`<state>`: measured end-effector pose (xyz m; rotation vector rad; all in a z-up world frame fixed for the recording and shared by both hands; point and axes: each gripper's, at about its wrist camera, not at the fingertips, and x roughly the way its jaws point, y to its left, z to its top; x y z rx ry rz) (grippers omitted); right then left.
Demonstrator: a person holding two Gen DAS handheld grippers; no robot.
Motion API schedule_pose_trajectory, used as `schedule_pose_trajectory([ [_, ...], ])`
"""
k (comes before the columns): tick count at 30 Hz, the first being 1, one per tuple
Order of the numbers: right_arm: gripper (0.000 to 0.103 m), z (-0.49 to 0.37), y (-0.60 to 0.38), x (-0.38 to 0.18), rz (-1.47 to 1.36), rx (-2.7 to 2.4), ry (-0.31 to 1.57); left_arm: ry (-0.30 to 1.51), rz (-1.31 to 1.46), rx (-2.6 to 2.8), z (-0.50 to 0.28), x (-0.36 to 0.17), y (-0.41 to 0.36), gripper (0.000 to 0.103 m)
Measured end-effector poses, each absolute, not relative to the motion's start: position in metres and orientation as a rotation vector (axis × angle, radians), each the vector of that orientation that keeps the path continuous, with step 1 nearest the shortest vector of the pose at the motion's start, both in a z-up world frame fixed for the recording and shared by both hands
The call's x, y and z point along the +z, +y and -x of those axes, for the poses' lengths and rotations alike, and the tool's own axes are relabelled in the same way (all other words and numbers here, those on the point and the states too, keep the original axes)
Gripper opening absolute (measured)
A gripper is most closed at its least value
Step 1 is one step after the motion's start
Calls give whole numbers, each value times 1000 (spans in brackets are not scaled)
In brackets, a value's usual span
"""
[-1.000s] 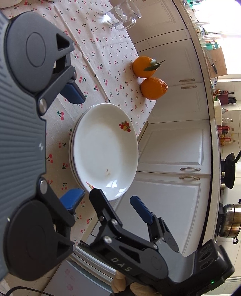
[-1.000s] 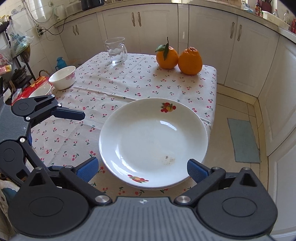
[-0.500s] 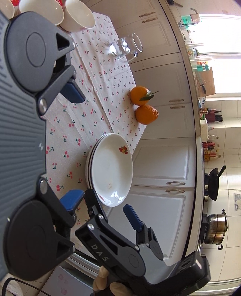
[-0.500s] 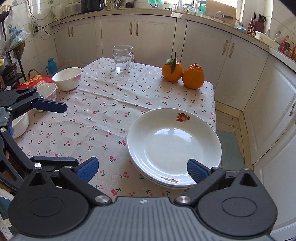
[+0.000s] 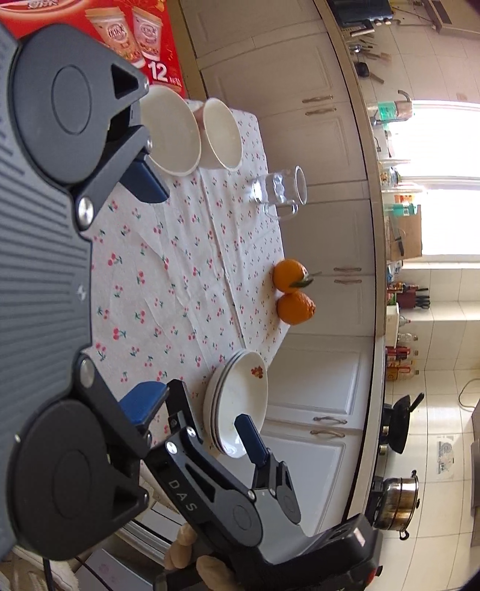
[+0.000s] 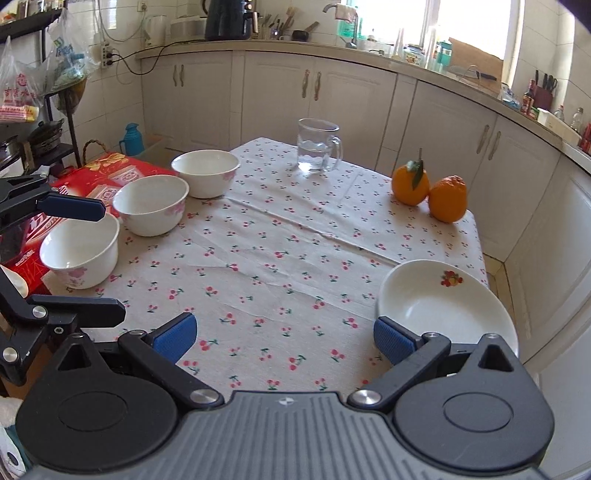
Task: Organize plates and bowls
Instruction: 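Withdraw the right tool and move it toward the white bowls, then close the right tool on the rim of a white bowl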
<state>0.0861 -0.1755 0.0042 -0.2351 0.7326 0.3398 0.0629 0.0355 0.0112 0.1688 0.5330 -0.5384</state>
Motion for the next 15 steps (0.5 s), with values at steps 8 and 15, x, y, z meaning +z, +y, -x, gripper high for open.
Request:
schedule_pose_trajectory([
  [8, 103, -104, -121, 9, 246, 475, 726, 561, -230, -399, -52, -4, 93, 102],
  [15, 103, -121, -81, 4, 240, 564, 742, 634, -281, -357, -54, -24, 125, 102],
])
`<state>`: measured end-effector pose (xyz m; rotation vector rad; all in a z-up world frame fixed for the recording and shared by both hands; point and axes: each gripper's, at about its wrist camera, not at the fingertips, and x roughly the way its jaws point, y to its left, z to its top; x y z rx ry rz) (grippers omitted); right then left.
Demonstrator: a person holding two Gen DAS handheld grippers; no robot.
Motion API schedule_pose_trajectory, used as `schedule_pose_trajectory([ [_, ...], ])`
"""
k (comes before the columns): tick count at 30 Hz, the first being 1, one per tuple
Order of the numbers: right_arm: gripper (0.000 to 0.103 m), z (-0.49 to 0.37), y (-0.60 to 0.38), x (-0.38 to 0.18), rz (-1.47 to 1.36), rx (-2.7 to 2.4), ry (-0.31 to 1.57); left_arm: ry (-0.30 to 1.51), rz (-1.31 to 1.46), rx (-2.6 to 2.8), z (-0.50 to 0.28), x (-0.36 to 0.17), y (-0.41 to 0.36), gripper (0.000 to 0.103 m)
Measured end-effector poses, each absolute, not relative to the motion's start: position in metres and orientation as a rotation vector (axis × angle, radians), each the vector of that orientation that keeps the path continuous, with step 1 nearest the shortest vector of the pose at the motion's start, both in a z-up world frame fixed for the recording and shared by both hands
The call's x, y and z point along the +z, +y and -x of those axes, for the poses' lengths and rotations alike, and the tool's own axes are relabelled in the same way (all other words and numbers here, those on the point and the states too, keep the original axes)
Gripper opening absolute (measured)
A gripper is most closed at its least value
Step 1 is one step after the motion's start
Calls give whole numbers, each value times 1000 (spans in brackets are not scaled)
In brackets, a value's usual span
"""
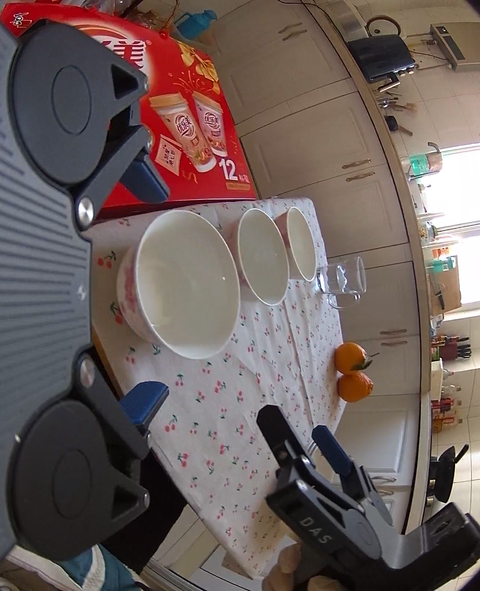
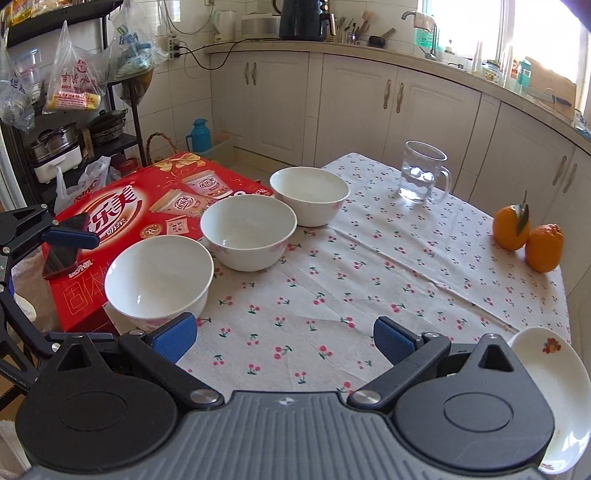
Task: Organize plates and bowls
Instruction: 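Close the right tool on the rim of a white bowl, then lift the white bowl and carry it toward the plate stack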
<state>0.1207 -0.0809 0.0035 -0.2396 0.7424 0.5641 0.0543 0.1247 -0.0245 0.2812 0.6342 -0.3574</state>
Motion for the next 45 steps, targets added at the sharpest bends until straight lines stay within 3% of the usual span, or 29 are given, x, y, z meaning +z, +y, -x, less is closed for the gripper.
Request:
schedule_pose_trajectory([
  [12, 99, -149, -21, -11, 228, 727, 800, 684, -245, -405, -78, -45, 137, 99],
  [19, 76, -167, -11, -31, 177, 787, 886, 696, -234, -427, -82, -47, 137, 86],
  [26, 65, -171, -7, -38, 147, 841, 918, 699, -229, -436, -83, -47, 138, 85],
  [45, 65, -164, -19, -32, 133, 855, 898, 709, -260, -462, -83, -35, 124, 85],
])
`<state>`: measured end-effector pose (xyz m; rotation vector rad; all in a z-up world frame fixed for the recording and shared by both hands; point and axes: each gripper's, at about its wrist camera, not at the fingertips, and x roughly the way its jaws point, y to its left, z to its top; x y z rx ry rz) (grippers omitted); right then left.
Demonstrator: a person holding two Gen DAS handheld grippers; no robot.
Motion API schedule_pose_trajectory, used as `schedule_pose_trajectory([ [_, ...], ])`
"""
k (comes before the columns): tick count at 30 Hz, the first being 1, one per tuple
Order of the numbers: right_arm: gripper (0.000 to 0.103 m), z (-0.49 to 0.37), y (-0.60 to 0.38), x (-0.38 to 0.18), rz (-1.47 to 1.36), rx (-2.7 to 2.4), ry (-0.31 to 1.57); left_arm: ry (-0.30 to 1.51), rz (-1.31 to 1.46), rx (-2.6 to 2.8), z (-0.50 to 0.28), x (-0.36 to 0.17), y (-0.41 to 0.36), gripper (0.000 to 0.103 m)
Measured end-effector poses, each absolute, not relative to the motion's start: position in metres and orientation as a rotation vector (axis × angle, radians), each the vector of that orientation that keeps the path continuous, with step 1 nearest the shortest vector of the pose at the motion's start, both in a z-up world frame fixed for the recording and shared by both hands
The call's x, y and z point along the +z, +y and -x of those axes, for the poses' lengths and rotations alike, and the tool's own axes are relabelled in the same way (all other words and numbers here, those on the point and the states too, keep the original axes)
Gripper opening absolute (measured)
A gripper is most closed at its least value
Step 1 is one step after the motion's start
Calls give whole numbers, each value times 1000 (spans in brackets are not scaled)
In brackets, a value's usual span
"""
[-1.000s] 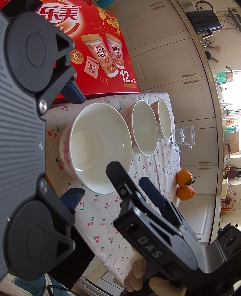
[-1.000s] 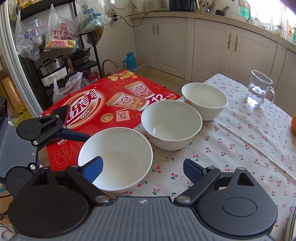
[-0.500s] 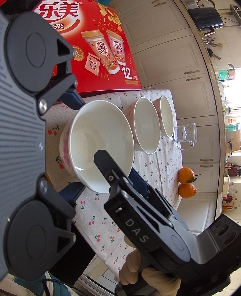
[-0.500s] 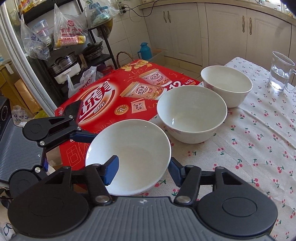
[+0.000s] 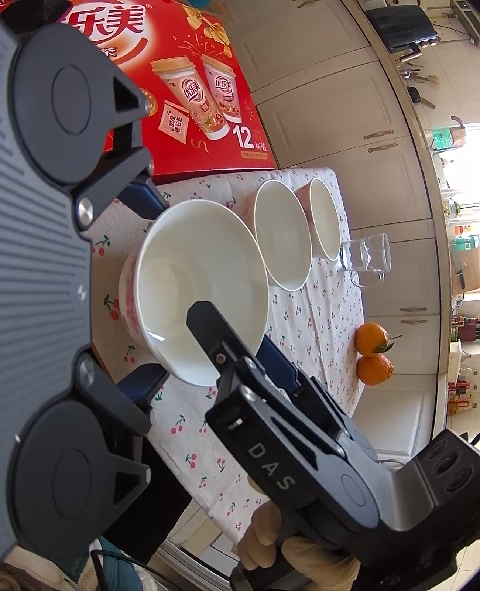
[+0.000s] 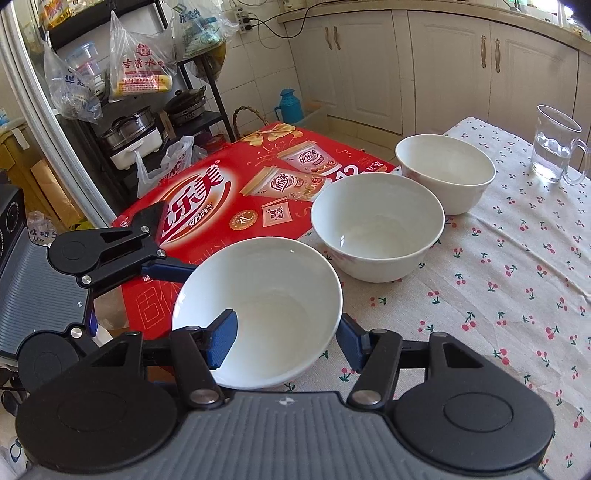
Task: Organize plates and bowls
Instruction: 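Lift the white bowl and carry it toward the plate stack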
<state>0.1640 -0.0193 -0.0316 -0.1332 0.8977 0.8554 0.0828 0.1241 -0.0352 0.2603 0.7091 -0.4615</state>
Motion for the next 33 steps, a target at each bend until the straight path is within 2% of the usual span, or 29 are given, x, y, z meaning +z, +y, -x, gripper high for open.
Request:
schedule_pose_trajectory([
  [33, 66, -150, -147, -27, 81, 608, 869, 674, -338, -700, -118, -37, 9, 85],
])
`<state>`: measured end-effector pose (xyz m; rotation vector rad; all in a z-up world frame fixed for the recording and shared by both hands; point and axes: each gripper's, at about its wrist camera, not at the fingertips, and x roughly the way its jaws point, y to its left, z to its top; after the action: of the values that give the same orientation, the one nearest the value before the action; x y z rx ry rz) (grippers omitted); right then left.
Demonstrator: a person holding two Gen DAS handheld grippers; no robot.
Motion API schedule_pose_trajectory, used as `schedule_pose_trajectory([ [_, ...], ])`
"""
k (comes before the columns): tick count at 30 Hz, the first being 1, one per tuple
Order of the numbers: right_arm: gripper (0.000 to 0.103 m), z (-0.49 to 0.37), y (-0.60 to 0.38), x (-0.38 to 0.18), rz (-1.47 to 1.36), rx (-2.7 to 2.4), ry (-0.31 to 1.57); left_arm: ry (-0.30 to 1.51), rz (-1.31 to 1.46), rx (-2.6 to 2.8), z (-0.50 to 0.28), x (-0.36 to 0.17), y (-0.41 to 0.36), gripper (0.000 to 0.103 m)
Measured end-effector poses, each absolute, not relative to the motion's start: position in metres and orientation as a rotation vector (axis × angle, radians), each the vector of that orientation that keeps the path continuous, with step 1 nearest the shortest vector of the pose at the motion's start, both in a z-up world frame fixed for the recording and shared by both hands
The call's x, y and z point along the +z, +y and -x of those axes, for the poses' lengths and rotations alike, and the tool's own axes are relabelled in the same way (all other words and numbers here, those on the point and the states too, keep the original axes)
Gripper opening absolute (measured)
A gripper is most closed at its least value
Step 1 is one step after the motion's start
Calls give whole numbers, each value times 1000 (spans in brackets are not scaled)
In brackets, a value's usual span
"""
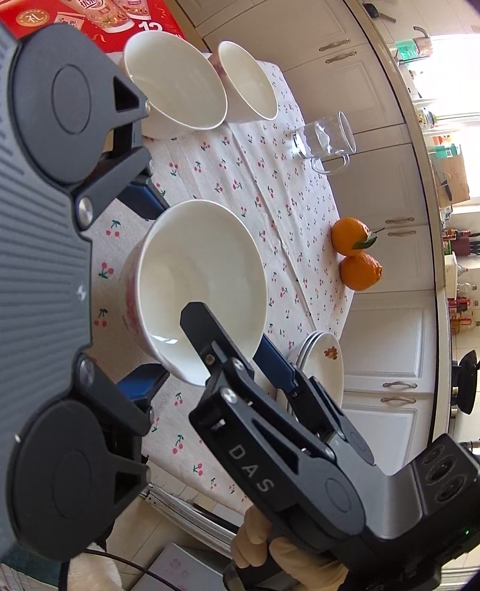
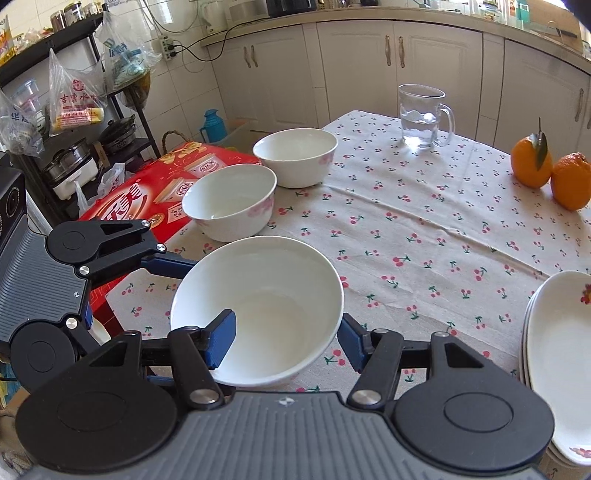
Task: Organize plates and bowls
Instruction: 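Lift the white bowl and carry it toward the plate stack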
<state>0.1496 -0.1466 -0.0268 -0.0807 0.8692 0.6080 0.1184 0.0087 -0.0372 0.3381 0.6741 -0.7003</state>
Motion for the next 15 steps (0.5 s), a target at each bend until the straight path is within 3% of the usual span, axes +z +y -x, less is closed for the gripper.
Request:
schedule_pose_trajectory([
  [15, 67, -159, -168, -33, 63, 539, 872, 688, -347, -738, -139, -48, -12, 85],
])
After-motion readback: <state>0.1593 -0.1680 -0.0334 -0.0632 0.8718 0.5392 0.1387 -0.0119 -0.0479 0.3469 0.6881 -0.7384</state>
